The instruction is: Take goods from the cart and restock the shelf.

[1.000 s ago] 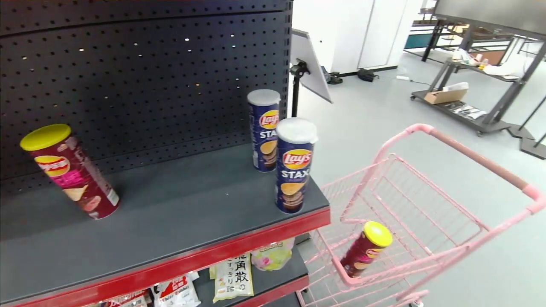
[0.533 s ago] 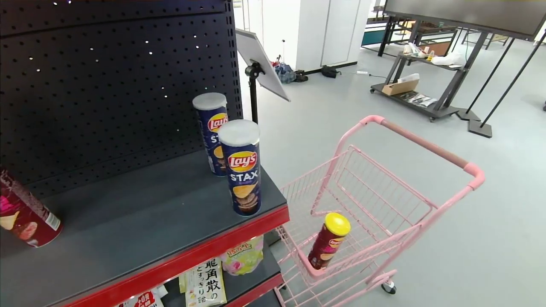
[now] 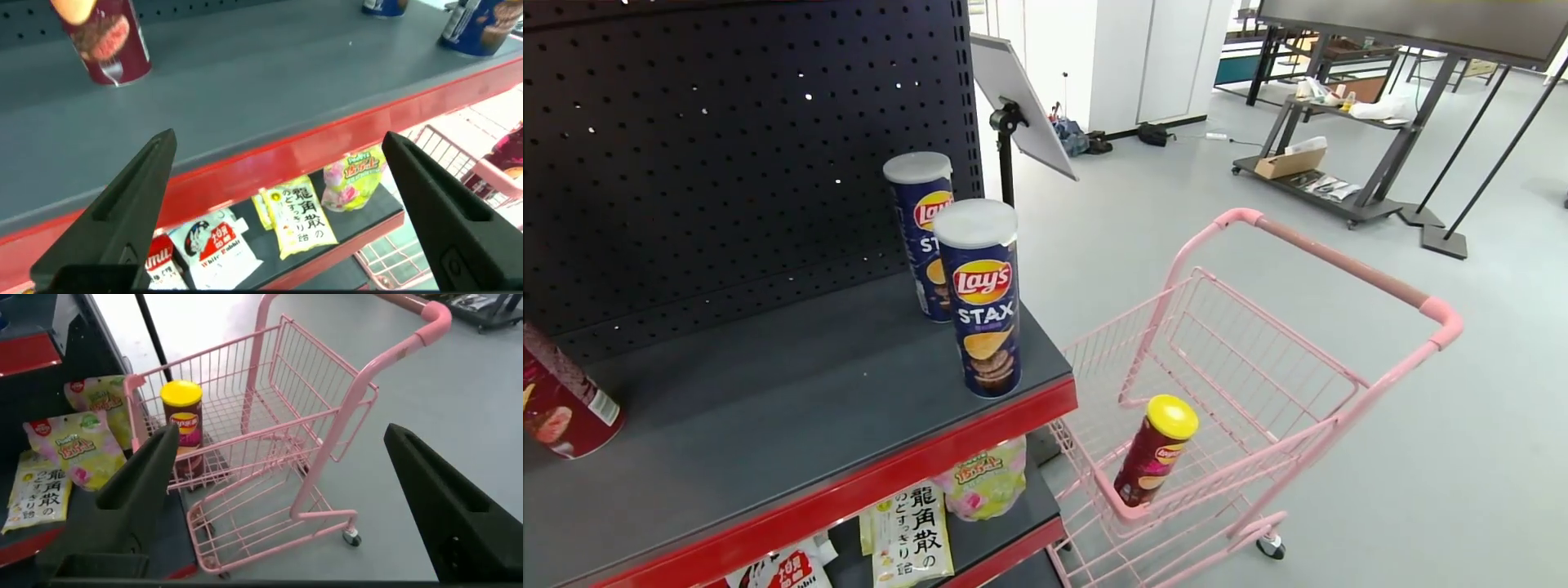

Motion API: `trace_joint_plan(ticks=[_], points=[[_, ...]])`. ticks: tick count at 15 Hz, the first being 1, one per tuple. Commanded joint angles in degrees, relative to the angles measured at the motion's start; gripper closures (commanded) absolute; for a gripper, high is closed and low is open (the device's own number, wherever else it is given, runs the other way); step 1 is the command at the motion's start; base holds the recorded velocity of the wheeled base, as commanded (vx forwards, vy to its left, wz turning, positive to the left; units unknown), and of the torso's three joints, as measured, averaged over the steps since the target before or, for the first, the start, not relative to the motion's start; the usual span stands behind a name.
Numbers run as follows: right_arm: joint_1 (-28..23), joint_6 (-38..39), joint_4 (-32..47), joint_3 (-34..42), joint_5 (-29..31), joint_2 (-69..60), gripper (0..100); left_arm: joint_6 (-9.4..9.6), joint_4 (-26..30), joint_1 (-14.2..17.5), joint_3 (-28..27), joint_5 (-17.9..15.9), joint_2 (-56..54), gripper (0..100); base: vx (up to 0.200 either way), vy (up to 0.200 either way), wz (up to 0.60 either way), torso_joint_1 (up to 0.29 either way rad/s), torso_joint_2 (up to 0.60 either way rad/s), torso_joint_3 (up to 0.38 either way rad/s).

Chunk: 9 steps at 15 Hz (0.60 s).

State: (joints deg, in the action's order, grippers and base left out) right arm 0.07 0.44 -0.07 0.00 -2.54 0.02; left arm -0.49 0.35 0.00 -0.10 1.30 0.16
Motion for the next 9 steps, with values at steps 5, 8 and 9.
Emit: trace_joint_plan(ticks=[5, 8, 9], points=[[0.01, -0.09, -0.01, 0.00, -0.10, -0.02, 0, -0.04, 0.00, 0.00, 0.01, 0.01, -0.07, 0, 0.000, 0.000, 0.00, -0.141, 0.36, 0.215], [0.01, 0.09, -0.01, 0.00, -0.01, -0.02, 0, -0.04, 0.00, 0.00, 0.01, 0.01, 0.02, 0, 0.000, 0.000, 0.00, -0.076, 0.21, 0.118], [0.01, 0.09, -0.01, 0.00, -0.10, -0.02, 0, -0.04, 0.00, 0.00, 0.01, 0.01, 0.02, 0, 0.000, 0.000, 0.00, 0.000, 0.00, 0.000]])
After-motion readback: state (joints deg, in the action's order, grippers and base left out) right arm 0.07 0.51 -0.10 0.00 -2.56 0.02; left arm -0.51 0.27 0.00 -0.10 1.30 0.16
